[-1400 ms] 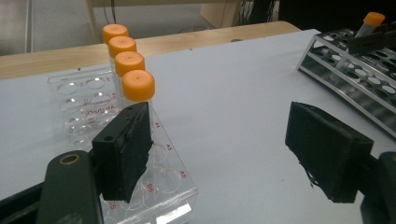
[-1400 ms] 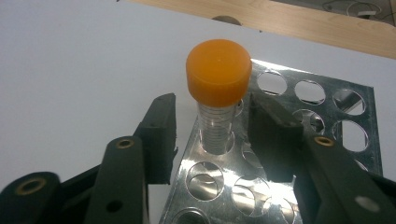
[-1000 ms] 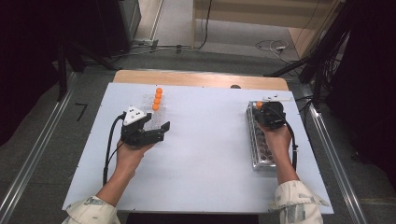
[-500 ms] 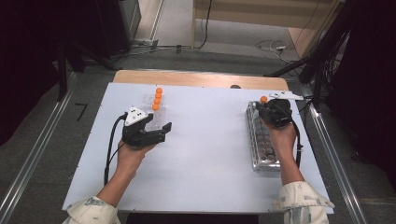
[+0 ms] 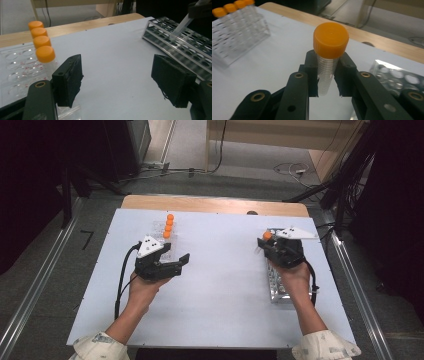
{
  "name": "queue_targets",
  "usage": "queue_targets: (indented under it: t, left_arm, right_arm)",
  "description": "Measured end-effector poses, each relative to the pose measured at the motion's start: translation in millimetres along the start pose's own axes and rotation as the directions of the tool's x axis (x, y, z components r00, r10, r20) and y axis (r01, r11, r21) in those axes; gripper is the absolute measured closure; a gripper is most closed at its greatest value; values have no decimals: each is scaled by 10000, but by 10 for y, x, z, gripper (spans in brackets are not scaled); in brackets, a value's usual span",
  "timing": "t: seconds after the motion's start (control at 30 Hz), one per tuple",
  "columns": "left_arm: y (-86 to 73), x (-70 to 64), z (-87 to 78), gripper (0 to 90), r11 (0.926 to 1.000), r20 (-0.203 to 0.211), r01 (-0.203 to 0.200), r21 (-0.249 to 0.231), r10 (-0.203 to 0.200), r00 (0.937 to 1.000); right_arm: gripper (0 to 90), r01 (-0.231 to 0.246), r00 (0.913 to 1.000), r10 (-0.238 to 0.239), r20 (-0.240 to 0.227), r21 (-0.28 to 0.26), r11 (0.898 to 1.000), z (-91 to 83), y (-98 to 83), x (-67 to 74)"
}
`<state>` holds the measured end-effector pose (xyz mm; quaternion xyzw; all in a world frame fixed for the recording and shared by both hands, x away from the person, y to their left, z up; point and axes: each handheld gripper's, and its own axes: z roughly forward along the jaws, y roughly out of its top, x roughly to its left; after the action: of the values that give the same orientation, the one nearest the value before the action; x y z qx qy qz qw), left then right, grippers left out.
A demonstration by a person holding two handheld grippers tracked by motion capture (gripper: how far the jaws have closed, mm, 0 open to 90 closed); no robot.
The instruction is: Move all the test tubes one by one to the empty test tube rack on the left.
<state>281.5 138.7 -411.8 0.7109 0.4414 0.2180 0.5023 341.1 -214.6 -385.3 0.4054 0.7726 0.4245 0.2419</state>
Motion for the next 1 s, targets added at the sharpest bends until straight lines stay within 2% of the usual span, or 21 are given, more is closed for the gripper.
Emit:
queue_targets:
  t: [0.13, 0.2, 0.27, 0.47, 0.63, 0.77, 0.9, 1.0]
  left_arm:
    - [21, -126, -11, 266, 9997, 407, -229, -67, 232, 9989]
    - [27, -183, -17, 276, 9994, 617, -323, -92, 328, 9976]
    - [28, -256, -19, 287, 9990, 840, -431, -112, 439, 9955]
    - [9, -471, 25, 319, 9957, 1553, -923, 30, 907, 9837]
    - [-19, -569, 99, 358, 9932, 1834, -1151, 175, 1100, 9769]
    - [-32, -589, 117, 436, 9929, 2086, -1178, 169, 1117, 9716]
    - [-49, -599, 150, 501, 9928, 2387, -1176, 248, 1083, 9650]
    - [-65, -611, 174, 565, 9915, 2452, -1257, 327, 1139, 9628]
  right_arm:
    - [715, 343, 9962, -330, -809, 142, 9993, 49, -75, 250]
    - [715, 537, 9905, -494, -1282, 300, 9981, 81, -101, 389]
    - [716, 772, 9859, -714, -1513, 329, 9965, 110, -129, 507]
    - [716, 1294, 9591, -1072, -2619, 691, 9892, 234, -227, 854]
    - [715, 1760, 9393, -1436, -3116, 784, 9813, 296, -258, 1081]
    - [715, 2015, 9274, -1656, -3354, 748, 9766, 319, -270, 1181]
    - [715, 2098, 9223, -1726, -3457, 731, 9750, 328, -279, 1231]
    - [715, 2136, 9198, -1753, -3511, 732, 9742, 335, -284, 1256]
